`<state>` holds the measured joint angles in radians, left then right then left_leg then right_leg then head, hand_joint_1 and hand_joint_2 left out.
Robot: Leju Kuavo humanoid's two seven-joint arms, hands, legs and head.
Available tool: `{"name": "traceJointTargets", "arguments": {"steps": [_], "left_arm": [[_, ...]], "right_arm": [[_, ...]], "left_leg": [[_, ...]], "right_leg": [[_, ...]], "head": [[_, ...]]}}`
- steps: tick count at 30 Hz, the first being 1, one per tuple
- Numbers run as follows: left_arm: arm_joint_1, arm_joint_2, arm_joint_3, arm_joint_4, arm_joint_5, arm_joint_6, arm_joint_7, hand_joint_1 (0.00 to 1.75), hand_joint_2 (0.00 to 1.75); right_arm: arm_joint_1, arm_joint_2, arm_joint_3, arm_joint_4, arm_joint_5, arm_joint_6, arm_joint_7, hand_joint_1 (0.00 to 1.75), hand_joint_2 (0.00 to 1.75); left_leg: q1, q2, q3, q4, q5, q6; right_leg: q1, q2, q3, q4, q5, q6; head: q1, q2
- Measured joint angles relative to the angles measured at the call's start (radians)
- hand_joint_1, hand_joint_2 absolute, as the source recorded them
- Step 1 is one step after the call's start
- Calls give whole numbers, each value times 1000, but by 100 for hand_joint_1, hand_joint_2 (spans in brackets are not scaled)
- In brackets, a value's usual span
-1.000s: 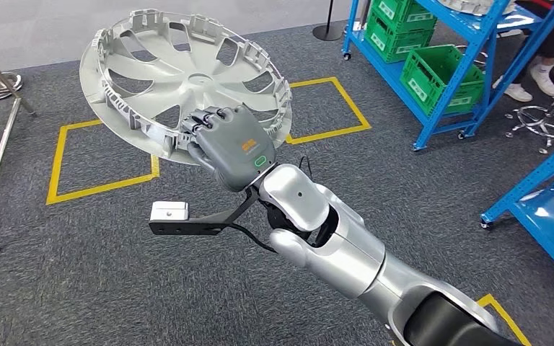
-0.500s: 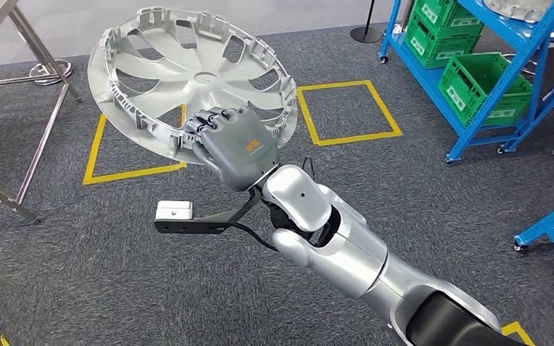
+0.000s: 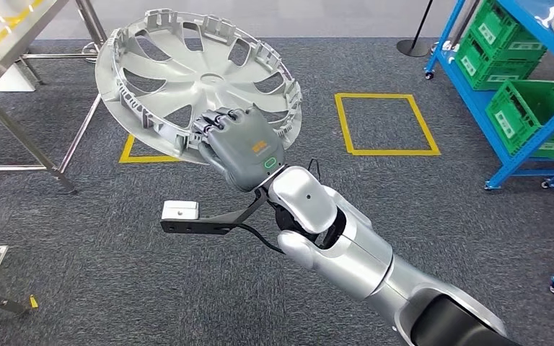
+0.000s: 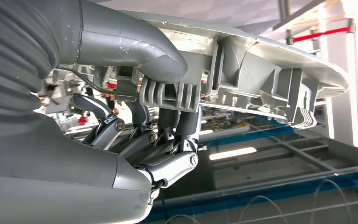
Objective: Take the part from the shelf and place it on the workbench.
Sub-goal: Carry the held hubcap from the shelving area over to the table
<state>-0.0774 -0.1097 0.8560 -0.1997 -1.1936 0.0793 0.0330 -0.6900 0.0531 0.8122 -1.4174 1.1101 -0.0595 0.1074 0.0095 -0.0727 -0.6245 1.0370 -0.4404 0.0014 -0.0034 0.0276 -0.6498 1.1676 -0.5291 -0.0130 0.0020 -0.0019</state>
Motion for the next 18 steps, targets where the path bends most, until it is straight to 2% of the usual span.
{"name": "traceJointTargets", "arguments": {"steps": [1, 2, 3, 6, 7, 8, 10, 11, 12, 13, 14, 15, 17, 18], "left_arm": [[0, -1, 0, 0, 0, 0, 0, 0, 175], [0, -2, 0, 0, 0, 0, 0, 0, 175], [0, -3, 0, 0, 0, 0, 0, 0, 175], [3, -1, 0, 0, 0, 0, 0, 0, 175], [4, -1, 0, 0, 0, 0, 0, 0, 175], [4, -1, 0, 1, 0, 0, 0, 0, 175], [3, -2, 0, 1, 0, 0, 0, 0, 175], [3, -2, 0, 1, 0, 0, 0, 0, 175], [3, -1, 0, 1, 0, 0, 1, 0, 175], [3, -1, 0, 1, 0, 0, 1, 0, 175], [3, 0, 0, 1, 0, 0, 2, 0, 175], [3, 0, 0, 1, 0, 0, 3, 0, 175], [1, 1, 0, 1, 4, 0, 3, 0, 175], [1, 1, 0, 1, 6, 1, 2, 0, 175]], "right_arm": [[0, 0, 0, 0, 0, 0, 0, 175, 175], [-1, 0, 0, 0, 0, 0, -1, 175, 175], [-1, 0, 0, 0, 0, 0, -1, 175, 175], [-2, 0, 0, 0, 0, 0, 0, 175, 175], [-2, 1, 0, -1, 0, 0, 1, 175, 175], [-3, 1, 0, -1, 0, 0, 2, 175, 175], [-3, 1, 0, -1, 0, 0, 2, 175, 175], [-3, 0, 0, -1, 1, 0, 2, 175, 175], [-3, 0, 0, -1, 1, 0, 2, 175, 175], [-2, 0, 0, -1, 1, 0, 2, 175, 175], [-2, 0, 0, -1, 1, 0, 1, 175, 175], [-3, 0, 0, -1, 1, 1, 1, 175, 175], [-6, 0, 0, -1, 1, 1, 0, 175, 175], [-8, 1, 0, -1, 1, 2, -1, 175, 175]], "left_leg": [[0, -10, -2, 1, 1, -4], [1, -18, -5, 1, 3, -9], [3, -25, -8, 0, 5, -16], [6, -44, -12, -9, 13, -35], [3, -32, -20, 2, 4, -40], [1, -11, -37, 36, -17, -43], [0, 42, -95, 157, -76, -48], [1, 56, -120, 213, -96, -51], [2, 62, -131, 240, -99, -53], [3, 67, -124, 231, -86, -55], [4, 74, -99, 188, -61, -56], [4, 90, -62, 124, -33, -57], [-1, 120, -5, 20, -5, -47], [-4, 126, 7, -3, -4, -39]], "right_leg": [[1, 17, 28, -63, 24, -3], [2, 29, 47, -103, 37, -5], [5, 36, 54, -120, 39, -6], [5, 7, 59, -131, 48, -17], [2, -4, 62, -139, 53, -23], [-1, -15, 65, -146, 56, -28], [-1, -38, 68, -151, 57, -33], [0, -49, 68, -151, 56, -35], [1, -60, 68, -151, 55, -35], [1, -70, 68, -150, 53, -35], [1, -79, 69, -148, 52, -34], [1, -87, 69, -145, 49, -31], [7, -102, 67, -137, 42, -21], [10, -109, 67, -134, 40, -17]], "head": [[0, 0], [0, 0], [1, 0], [2, 0], [1, 0], [0, 0], [-1, 0], [-1, 0], [-1, 0], [-1, 0], [-1, 0], [-1, 0], [-1, 0], [0, 0]]}}
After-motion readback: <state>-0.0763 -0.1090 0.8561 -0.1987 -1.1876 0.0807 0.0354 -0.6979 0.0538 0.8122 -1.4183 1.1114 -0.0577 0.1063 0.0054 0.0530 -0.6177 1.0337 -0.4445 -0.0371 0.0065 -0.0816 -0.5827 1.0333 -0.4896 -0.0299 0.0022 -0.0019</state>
